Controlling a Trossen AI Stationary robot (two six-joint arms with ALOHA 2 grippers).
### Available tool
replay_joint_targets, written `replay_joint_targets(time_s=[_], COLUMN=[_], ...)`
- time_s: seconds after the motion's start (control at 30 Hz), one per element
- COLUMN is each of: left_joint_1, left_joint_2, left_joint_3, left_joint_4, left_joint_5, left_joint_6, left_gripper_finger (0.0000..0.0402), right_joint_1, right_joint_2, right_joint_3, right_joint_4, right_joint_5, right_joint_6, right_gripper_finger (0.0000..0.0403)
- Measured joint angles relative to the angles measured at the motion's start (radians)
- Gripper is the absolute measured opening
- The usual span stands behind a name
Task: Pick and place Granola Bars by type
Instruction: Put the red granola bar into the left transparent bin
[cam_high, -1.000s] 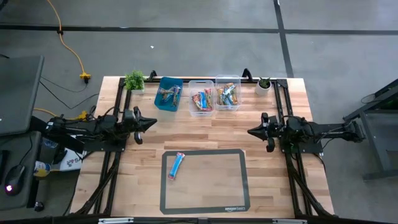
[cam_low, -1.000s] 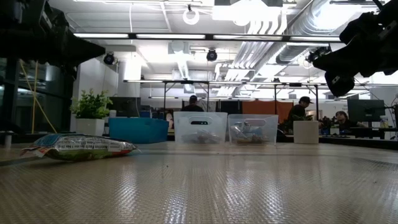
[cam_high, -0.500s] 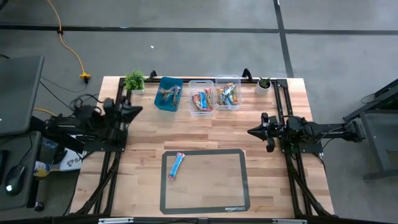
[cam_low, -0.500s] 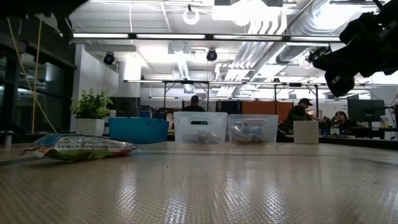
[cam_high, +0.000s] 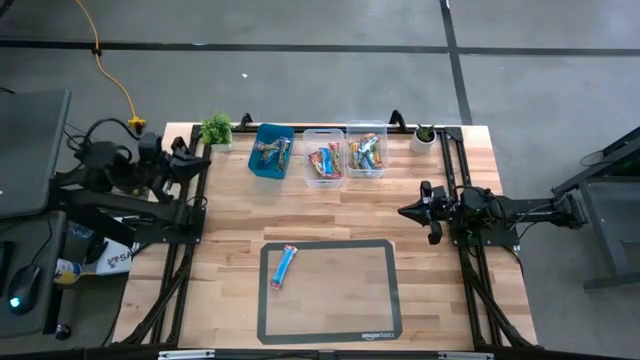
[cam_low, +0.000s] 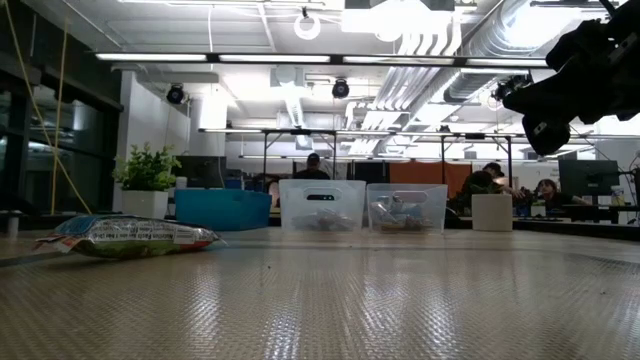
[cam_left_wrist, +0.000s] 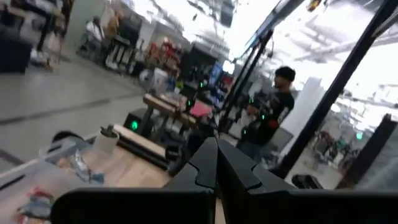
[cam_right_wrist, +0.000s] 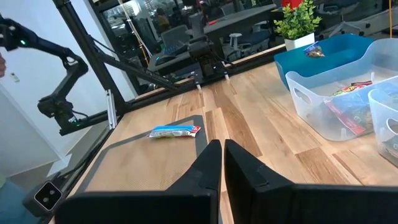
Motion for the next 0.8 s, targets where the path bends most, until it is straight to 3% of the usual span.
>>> replay_joint_targets(time_s=[0.37, 0.6, 0.7, 0.8], left_joint_1=[0.0, -0.001, -0.001, -0.001], left_joint_2=[0.338, 0.498, 0.571, 0.654], left_joint_3=[0.316, 0.326, 0.326, 0.326], left_joint_4=[-0.394, -0.539, -0.538, -0.535], left_joint_5=[0.226, 0.564, 0.59, 0.503], left_joint_6=[-0.231, -0.399, -0.459, -0.536], left_gripper_finger=[0.0, 0.0, 0.0, 0.0], right_joint_1=[0.0, 0.0, 0.0, 0.0], right_joint_2=[0.0, 0.0, 0.0, 0.0], right_joint_3=[0.0, 0.0, 0.0, 0.0], right_joint_4=[0.0, 0.001, 0.001, 0.0], right_joint_5=[0.0, 0.0, 0.0, 0.0], right_joint_6=[0.0, 0.002, 0.0, 0.001], right_gripper_finger=[0.0001, 0.0004, 0.0002, 0.0001])
